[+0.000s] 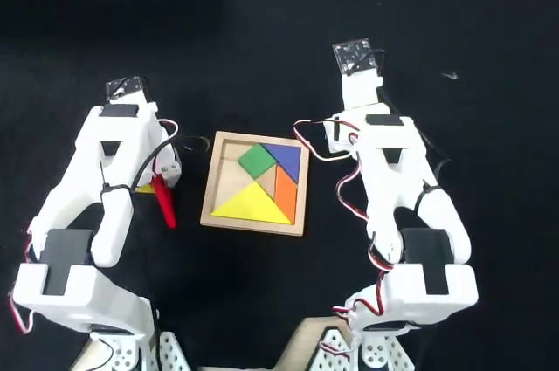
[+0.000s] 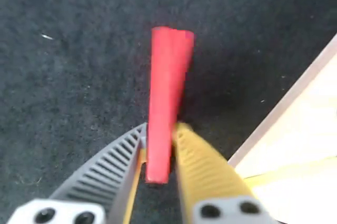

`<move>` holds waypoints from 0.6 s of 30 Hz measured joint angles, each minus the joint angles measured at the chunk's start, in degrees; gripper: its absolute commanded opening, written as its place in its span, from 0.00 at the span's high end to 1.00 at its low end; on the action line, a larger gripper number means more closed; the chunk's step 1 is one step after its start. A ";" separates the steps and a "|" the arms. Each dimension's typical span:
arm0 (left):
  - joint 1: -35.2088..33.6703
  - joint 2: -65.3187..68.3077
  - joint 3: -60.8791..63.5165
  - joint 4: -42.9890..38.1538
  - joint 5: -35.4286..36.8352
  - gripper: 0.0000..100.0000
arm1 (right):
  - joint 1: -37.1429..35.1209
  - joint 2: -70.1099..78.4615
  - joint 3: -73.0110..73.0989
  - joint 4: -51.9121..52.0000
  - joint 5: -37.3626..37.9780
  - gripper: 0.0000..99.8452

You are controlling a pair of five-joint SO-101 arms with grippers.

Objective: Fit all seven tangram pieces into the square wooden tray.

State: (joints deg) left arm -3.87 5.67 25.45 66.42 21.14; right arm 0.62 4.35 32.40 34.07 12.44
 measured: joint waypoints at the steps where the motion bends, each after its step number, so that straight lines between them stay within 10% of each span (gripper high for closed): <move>1: 0.00 0.00 0.00 0.00 0.09 0.94 | 0.00 0.00 0.00 0.00 0.00 0.99; 10: 1.05 0.00 -9.23 8.44 -0.44 0.97 | 0.00 0.00 0.00 0.00 0.00 0.99; 18: 16.00 0.79 -25.76 18.81 -21.10 0.97 | 0.00 0.00 0.00 0.00 0.00 0.99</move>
State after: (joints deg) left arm 12.13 6.46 -0.31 85.23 0.04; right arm 0.62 4.35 32.40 34.07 12.44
